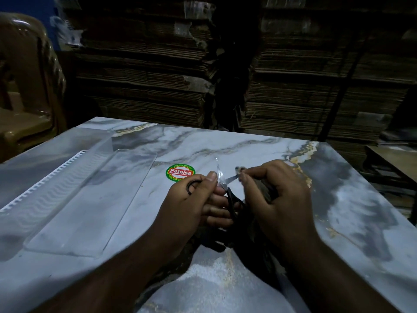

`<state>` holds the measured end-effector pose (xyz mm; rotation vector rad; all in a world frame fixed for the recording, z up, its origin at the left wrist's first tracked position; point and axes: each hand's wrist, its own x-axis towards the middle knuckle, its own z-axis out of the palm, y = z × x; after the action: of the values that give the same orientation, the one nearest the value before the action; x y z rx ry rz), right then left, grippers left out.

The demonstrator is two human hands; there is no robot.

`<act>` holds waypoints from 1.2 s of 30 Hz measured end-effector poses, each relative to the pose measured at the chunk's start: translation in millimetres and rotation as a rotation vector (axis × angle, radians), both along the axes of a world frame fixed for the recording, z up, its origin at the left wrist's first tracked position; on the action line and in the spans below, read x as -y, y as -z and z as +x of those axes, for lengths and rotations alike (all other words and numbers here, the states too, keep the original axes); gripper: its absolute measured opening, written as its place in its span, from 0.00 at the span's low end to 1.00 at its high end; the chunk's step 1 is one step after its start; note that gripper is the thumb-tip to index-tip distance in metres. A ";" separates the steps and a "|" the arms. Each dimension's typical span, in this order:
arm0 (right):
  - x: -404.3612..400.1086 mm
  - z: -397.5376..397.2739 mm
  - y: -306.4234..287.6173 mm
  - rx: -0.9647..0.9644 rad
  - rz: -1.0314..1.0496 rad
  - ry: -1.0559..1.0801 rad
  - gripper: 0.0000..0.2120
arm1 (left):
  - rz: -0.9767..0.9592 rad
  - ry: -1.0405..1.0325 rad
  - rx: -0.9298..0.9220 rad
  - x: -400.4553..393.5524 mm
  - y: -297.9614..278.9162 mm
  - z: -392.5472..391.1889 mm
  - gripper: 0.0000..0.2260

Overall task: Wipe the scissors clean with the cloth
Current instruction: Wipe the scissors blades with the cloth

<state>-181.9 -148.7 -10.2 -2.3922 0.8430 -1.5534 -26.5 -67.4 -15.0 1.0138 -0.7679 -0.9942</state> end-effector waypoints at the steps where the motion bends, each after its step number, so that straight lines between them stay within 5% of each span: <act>1: -2.1 0.3 1.1 -0.021 -0.015 -0.045 0.02 | 0.006 -0.001 0.004 0.5 -0.5 -0.8 0.17; 16: -10.0 12.5 5.5 -0.165 0.053 -0.120 0.04 | 0.001 -0.075 0.170 0.5 1.7 7.2 0.16; 36: -16.2 13.1 2.2 -0.138 -0.062 -0.096 0.02 | 0.017 -0.027 0.082 1.6 -1.3 7.8 0.16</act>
<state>-168.7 -132.6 -12.3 -2.5673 0.7015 -1.4133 -18.7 -69.0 -13.7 1.0823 -0.8119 -0.9423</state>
